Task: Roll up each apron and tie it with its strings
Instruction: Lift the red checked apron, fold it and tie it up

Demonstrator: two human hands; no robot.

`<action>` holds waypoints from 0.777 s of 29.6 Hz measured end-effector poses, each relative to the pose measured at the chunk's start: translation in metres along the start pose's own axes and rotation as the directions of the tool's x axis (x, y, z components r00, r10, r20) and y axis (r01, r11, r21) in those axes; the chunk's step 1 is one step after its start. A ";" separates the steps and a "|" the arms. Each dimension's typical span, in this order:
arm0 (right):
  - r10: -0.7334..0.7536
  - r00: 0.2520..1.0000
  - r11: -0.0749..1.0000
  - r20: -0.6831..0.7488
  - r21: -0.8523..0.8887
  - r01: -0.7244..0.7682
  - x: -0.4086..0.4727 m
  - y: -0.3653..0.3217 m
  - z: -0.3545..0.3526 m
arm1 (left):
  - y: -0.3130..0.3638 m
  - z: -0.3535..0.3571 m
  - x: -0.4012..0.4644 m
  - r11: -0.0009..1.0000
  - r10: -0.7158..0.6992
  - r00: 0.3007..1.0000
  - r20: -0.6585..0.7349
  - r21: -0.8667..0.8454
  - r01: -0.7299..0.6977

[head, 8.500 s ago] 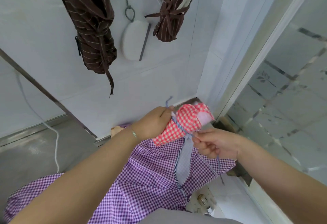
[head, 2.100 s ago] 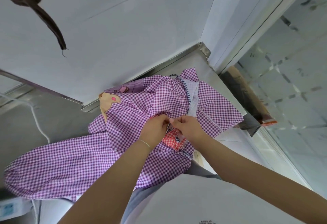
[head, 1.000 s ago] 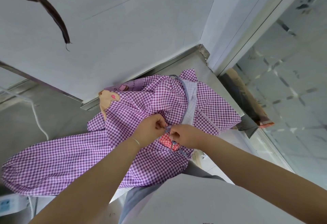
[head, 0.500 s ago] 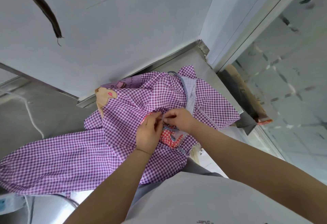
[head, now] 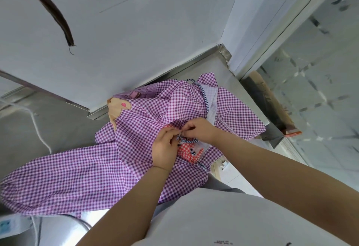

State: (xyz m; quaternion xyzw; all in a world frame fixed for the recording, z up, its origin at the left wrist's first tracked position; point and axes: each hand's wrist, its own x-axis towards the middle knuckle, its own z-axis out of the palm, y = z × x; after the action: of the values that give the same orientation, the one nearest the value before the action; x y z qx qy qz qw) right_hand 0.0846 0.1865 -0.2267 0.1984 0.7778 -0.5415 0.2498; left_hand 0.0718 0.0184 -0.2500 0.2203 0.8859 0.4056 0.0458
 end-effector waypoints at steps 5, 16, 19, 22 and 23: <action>-0.039 0.999 0.999 0.018 -0.020 0.040 -0.003 -0.001 0.000 | -0.001 0.000 0.002 0.999 0.027 0.998 -0.049 -0.038 -0.029; -0.029 0.995 0.952 -0.096 -0.305 -0.002 -0.011 0.009 0.006 | -0.004 -0.009 0.000 0.999 -0.014 0.995 0.097 -0.049 0.018; -0.020 0.994 0.939 -0.112 -0.343 -0.019 -0.014 0.012 0.011 | -0.004 -0.015 -0.003 0.998 -0.029 0.986 0.165 -0.045 0.037; -0.032 0.990 0.923 -0.135 -0.385 -0.023 -0.014 0.011 0.015 | -0.003 -0.020 -0.005 0.999 -0.028 0.983 0.184 -0.040 0.036; -0.034 0.989 0.920 -0.141 -0.392 -0.024 -0.015 0.009 0.015 | -0.004 -0.021 -0.005 0.999 -0.041 0.981 0.189 -0.026 0.046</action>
State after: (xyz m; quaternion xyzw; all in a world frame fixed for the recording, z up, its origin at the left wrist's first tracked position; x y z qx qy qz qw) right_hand 0.1042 0.1746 -0.2291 0.1813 0.8871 -0.3594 0.2257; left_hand 0.0693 -0.0007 -0.2398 0.2375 0.8760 0.3951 0.1416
